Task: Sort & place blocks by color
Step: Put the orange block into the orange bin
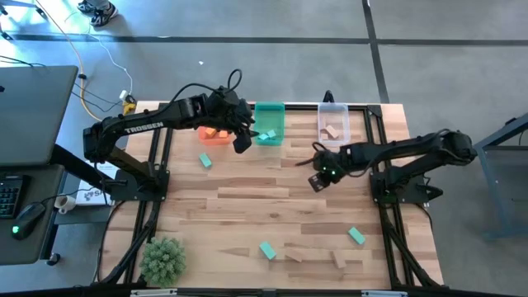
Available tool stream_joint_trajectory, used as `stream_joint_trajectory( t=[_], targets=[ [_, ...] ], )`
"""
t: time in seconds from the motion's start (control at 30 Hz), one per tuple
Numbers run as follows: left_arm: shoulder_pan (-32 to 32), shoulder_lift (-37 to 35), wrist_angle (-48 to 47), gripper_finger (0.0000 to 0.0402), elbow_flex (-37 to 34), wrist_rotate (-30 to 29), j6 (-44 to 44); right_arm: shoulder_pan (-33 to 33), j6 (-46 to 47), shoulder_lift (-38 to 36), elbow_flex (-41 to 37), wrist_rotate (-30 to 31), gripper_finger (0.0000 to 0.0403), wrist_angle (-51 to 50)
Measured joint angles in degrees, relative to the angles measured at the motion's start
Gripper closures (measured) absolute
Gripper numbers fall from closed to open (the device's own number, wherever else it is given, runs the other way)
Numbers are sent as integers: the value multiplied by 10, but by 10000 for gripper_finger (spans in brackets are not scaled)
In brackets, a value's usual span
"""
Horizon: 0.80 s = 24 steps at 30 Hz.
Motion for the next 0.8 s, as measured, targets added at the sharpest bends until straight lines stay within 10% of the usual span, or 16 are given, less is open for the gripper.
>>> stream_joint_trajectory(
  t=[0.4,0.8],
  targets=[
    [19,0,0,154,0,65,-104,0,-119,0,138,63,305,3],
    [69,0,44,128,0,286,-282,-10,-336,-1,222,78,305,80]
  ],
)
